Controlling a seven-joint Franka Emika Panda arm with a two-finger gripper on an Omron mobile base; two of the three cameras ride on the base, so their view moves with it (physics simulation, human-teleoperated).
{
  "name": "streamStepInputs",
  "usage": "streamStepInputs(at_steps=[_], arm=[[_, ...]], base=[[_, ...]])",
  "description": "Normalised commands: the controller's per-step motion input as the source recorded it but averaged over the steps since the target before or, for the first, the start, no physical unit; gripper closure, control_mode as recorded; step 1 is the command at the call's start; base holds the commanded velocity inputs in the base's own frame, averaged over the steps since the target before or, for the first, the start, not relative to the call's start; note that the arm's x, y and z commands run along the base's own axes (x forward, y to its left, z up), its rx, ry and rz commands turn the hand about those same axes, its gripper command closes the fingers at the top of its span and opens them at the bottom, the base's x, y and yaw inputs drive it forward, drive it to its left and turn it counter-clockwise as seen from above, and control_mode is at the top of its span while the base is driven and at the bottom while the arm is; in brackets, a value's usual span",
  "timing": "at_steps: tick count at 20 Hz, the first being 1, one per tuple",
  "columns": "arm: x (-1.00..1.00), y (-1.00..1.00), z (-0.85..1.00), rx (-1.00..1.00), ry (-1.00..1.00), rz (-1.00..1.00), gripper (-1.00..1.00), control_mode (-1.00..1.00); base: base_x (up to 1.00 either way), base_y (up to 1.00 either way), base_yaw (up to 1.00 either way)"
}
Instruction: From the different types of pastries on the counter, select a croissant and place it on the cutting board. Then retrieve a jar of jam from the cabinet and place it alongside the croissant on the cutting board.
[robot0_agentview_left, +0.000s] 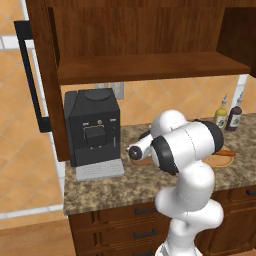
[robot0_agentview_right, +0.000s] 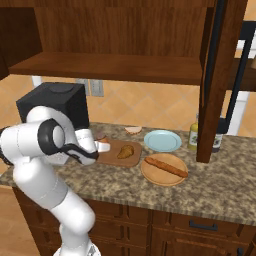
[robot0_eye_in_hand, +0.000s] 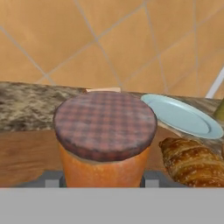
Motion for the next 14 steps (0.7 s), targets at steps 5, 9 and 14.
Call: streamStepInputs(at_steps=[5, 9, 14], arm=[[0.06, 0.00, -0.16, 0.00, 0.00, 0.00, 1.00, -1.00], [0.02, 0.00, 0.00, 0.00, 0.01, 0.00, 1.00, -1.00], [0.01, -0.08, 0.00, 0.00, 0.01, 0.00, 1.00, -1.00]], base=[[0.00, 0.00, 0.00], [0.00, 0.00, 0.00], [0.00, 0.00, 0.00]])
